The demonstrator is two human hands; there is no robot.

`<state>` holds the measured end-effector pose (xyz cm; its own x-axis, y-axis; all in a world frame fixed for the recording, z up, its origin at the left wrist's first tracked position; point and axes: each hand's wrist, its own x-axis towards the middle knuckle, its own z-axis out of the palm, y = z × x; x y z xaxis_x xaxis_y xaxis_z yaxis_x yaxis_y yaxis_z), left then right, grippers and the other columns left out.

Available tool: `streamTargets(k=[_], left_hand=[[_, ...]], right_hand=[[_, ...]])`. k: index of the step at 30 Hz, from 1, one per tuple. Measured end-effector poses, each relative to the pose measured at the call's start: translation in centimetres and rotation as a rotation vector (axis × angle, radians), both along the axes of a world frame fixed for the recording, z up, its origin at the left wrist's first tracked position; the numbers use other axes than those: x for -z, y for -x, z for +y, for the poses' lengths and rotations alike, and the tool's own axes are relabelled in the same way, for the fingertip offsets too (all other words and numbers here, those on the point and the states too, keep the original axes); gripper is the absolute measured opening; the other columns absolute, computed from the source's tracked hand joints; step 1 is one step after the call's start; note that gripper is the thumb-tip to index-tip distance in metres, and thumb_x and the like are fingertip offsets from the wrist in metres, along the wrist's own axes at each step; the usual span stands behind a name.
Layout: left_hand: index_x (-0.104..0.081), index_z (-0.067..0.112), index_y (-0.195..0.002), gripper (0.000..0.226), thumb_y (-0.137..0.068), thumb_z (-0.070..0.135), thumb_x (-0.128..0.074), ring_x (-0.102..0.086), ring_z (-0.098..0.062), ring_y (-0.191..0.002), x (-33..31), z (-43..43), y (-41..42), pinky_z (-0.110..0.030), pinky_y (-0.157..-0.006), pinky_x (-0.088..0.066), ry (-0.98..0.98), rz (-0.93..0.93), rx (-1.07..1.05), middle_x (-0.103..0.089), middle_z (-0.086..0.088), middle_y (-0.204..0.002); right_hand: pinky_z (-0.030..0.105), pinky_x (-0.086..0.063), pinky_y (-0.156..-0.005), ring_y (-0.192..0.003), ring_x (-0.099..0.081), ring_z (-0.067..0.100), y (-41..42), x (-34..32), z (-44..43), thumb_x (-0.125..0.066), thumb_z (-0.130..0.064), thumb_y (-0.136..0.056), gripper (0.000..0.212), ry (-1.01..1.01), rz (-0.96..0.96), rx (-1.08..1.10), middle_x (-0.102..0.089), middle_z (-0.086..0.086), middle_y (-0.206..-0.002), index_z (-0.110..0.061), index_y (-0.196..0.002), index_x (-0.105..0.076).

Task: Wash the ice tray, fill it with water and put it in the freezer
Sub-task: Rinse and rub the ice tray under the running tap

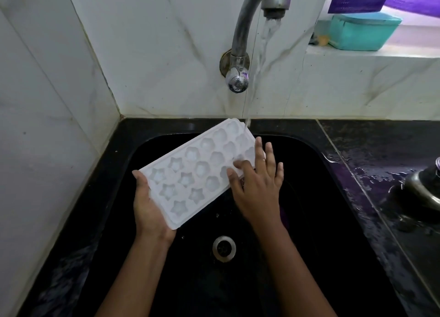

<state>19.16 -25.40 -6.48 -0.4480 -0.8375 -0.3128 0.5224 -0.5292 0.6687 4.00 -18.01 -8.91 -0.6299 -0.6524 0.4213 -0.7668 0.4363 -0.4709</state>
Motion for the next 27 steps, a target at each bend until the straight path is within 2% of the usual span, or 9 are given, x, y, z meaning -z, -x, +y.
streamTargets(k=[2, 4, 8, 13, 17, 19, 23, 25, 27], left_hand=[[-0.056, 0.015, -0.13, 0.072, -0.092, 0.068, -0.024, -0.067, -0.031, -0.106, 0.1, 0.2, 0.2, -0.04, -0.072, -0.059, -0.007, -0.01, 0.009, -0.068, -0.013, -0.12], [-0.057, 0.015, -0.127, 0.071, -0.093, 0.067, -0.022, -0.068, -0.03, -0.104, 0.0, 0.3, 0.4, -0.039, -0.072, -0.059, -0.003, -0.005, 0.008, -0.069, -0.012, -0.117], [-0.06, 0.016, -0.122, 0.068, -0.095, 0.065, -0.022, -0.069, -0.028, -0.101, 0.0, 0.2, 0.2, -0.037, -0.069, -0.059, 0.015, 0.008, -0.048, -0.071, -0.011, -0.113], [-0.058, 0.016, -0.126, 0.069, -0.094, 0.066, -0.025, -0.068, -0.03, -0.103, 0.1, 0.3, 0.2, -0.039, -0.069, -0.059, 0.009, -0.004, -0.033, -0.069, -0.012, -0.116], [-0.055, 0.015, -0.131, 0.072, -0.092, 0.067, -0.025, -0.066, -0.032, -0.108, 0.2, 0.5, 0.5, -0.044, -0.079, -0.058, -0.003, -0.008, -0.008, -0.067, -0.014, -0.121], [-0.057, 0.016, -0.128, 0.069, -0.094, 0.066, -0.025, -0.068, -0.029, -0.105, 0.2, 0.3, 0.3, -0.04, -0.075, -0.059, 0.004, -0.012, -0.055, -0.069, -0.012, -0.118], [-0.056, 0.017, -0.13, 0.069, -0.093, 0.066, -0.025, -0.068, -0.028, -0.104, 0.1, 0.0, -0.2, -0.039, -0.072, -0.059, 0.025, -0.013, -0.075, -0.069, -0.01, -0.118], [-0.057, 0.016, -0.13, 0.07, -0.093, 0.067, -0.026, -0.068, -0.029, -0.105, 0.2, 0.1, 0.0, -0.04, -0.073, -0.059, 0.003, -0.029, -0.047, -0.068, -0.011, -0.118], [-0.056, 0.015, -0.13, 0.072, -0.092, 0.068, -0.026, -0.067, -0.031, -0.106, 0.1, 0.4, 0.3, -0.043, -0.077, -0.059, -0.014, -0.033, -0.01, -0.068, -0.013, -0.119]], right_hand=[[0.045, 0.001, -0.113, -0.146, 0.0, 0.018, 0.1, 0.0, 0.1, -0.029, -0.052, -0.091, 0.048, -0.025, 0.09, 0.094, -0.012, 0.005, -0.159, -0.022, -0.097, -0.066], [0.045, 0.003, -0.113, -0.146, 0.004, 0.018, -0.1, -0.2, 0.1, -0.03, -0.053, -0.092, 0.048, -0.026, 0.129, 0.085, -0.007, 0.005, -0.16, -0.023, -0.106, -0.065], [0.043, 0.011, -0.113, -0.143, 0.022, 0.011, -0.1, -0.3, 0.1, -0.026, -0.064, -0.087, 0.063, -0.058, -0.008, -0.111, 0.01, -0.004, -0.158, -0.026, -0.126, -0.056], [0.047, 0.006, -0.114, -0.146, 0.009, 0.017, 1.3, -0.2, 1.0, -0.031, -0.056, -0.091, 0.044, -0.052, 0.074, -0.013, -0.005, 0.001, -0.16, -0.03, -0.1, -0.064], [0.048, 0.005, -0.114, -0.145, 0.016, 0.015, -0.5, 0.1, 0.2, -0.028, -0.063, -0.089, 0.057, -0.056, 0.042, -0.002, 0.007, 0.001, -0.16, -0.025, -0.119, -0.057], [0.045, 0.008, -0.114, -0.143, 0.023, 0.011, -0.7, -0.1, -0.1, -0.024, -0.067, -0.086, 0.066, -0.065, -0.014, -0.07, 0.013, -0.003, -0.158, -0.024, -0.127, -0.053], [0.041, 0.012, -0.114, -0.142, 0.024, 0.009, 0.8, -0.5, 0.6, -0.022, -0.066, -0.087, 0.059, -0.064, -0.031, -0.096, 0.01, -0.006, -0.158, -0.033, -0.119, -0.059], [0.043, 0.01, -0.114, -0.144, 0.018, 0.012, 1.0, -0.2, 0.9, -0.024, -0.061, -0.091, 0.053, -0.061, 0.033, -0.02, 0.005, -0.002, -0.159, -0.031, -0.108, -0.064], [0.045, 0.008, -0.114, -0.145, 0.014, 0.014, 0.4, 0.0, 0.7, -0.027, -0.06, -0.091, 0.051, -0.047, 0.064, 0.024, 0.002, 0.001, -0.16, -0.028, -0.109, -0.062]])
